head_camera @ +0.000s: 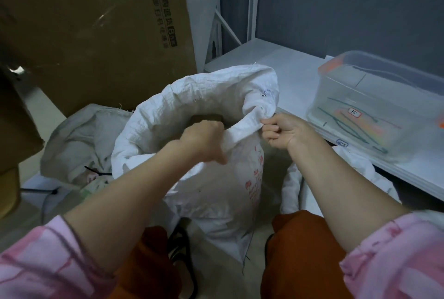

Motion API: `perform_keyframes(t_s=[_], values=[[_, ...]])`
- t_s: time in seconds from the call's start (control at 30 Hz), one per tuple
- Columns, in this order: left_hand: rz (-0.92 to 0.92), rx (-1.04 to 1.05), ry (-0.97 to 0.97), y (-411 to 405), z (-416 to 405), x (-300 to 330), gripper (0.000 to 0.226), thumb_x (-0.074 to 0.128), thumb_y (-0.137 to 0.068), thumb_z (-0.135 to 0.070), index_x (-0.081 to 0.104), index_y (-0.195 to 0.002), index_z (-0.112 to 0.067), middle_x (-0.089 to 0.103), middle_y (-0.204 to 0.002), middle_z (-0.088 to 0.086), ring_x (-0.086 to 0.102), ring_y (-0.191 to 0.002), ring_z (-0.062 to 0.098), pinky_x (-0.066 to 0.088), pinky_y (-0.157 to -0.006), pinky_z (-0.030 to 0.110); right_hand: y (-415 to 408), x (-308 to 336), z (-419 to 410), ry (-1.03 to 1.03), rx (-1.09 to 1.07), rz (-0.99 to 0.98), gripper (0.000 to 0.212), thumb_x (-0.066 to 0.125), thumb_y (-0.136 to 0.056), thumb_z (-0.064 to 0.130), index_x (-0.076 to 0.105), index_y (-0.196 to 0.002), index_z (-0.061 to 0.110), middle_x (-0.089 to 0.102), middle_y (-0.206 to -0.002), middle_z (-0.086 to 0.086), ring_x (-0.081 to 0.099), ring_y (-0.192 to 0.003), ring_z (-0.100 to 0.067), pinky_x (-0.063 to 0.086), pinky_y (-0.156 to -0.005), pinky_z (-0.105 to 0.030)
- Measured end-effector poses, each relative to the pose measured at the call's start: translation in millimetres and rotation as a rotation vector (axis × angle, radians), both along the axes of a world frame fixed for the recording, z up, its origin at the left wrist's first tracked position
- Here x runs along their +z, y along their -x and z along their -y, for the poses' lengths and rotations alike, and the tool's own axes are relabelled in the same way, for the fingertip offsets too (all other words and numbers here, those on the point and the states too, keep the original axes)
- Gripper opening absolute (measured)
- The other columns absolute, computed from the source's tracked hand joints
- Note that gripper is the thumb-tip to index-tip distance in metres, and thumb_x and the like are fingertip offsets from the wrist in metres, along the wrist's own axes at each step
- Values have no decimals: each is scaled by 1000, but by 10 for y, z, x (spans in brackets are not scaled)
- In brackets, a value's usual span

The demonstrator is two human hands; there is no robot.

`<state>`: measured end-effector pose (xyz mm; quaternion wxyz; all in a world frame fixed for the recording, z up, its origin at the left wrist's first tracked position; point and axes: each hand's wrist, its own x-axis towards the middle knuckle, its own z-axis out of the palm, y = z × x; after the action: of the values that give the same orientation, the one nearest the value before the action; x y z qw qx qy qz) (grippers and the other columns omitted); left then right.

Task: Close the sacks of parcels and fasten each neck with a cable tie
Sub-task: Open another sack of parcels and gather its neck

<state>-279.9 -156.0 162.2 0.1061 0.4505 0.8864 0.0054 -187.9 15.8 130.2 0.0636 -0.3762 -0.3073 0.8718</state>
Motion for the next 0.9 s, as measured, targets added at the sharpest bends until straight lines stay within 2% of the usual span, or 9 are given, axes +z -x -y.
perform_keyframes(t_s=[0.07, 0.1, 0.2, 0.3, 0.43, 0.57, 0.7, 0.8, 0.9], values=[[-239, -66, -88, -78, 24, -75, 19, 63, -84, -18, 50, -98, -15, 57, -101, 4, 58, -80, 26, 38, -60, 33, -12, 35, 13, -108, -39, 81, 26, 38, -94, -7, 43, -78, 13, 35, -50, 2, 26, -29, -3, 14, -26, -14], [-340, -92, -116, -96, 47, -109, 21, 59, -86, -12, 49, -104, -13, 53, -104, 5, 59, -79, 28, 37, -58, 33, -37, 85, 46, -308, -30, 183, 20, 45, -91, -6, 48, -81, 12, 38, -58, 1, 30, -34, -5, 18, -27, -16], [-478, -138, -141, -113, 111, -218, 34, 63, -85, -7, 46, -113, -13, 46, -105, 5, 50, -60, 22, 35, -50, 30, -140, 194, 168, -1323, 54, 551, 29, 66, -83, 6, 54, -108, 14, 50, -90, 1, 51, -69, -14, 38, -53, -22], [-499, -148, -201, -125, 112, -279, 35, 67, -81, -6, 49, -111, -12, 47, -104, 6, 41, -51, 19, 33, -44, 28, -183, 417, 428, -1887, 346, 359, 45, 71, -82, 19, 52, -123, 23, 46, -124, 4, 53, -100, -18, 38, -74, -28], [-511, -186, -297, -165, 110, -287, 45, 72, -78, -8, 54, -119, -8, 54, -97, 9, 45, -45, 22, 28, -41, 27, -55, 407, 587, -2142, 725, 227, 14, 66, -82, 19, 57, -94, 20, 53, -102, 4, 55, -91, -18, 35, -66, -29], [-446, -96, -309, -200, 174, -276, 32, 59, -88, -11, 46, -118, -10, 53, -103, 8, 59, -62, 27, 33, -49, 30, -2, 320, 598, -2253, 784, 227, 18, 61, -86, 18, 45, -78, 18, 48, -82, 0, 50, -76, -19, 34, -64, -30], [-7, 5, -157, -138, 146, -93, 35, 64, -84, -24, 49, -114, -15, 60, -102, 3, 61, -82, 23, 46, -63, 31, -15, 176, 600, -2458, 738, 108, 11, 61, -80, 6, 51, -80, 11, 54, -81, -5, 50, -76, -21, 29, -59, -33], [427, 29, -80, 16, 151, 176, 20, 71, -82, -33, 70, -92, -16, 61, -72, 2, 54, -57, 13, 44, -52, 21, -92, 123, 600, -2659, 655, 54, 29, 76, -56, -5, 53, -66, 9, 52, -64, -7, 51, -54, -24, 21, -48, -25], [507, 75, -154, 196, 164, 272, 14, 74, -80, -25, 74, -94, -19, 64, -72, -2, 51, -57, 9, 44, -53, 17, -148, 73, 574, -2769, 551, 8, 33, 78, -52, -9, 53, -65, 9, 49, -63, -8, 47, -49, -22, 19, -46, -22]])
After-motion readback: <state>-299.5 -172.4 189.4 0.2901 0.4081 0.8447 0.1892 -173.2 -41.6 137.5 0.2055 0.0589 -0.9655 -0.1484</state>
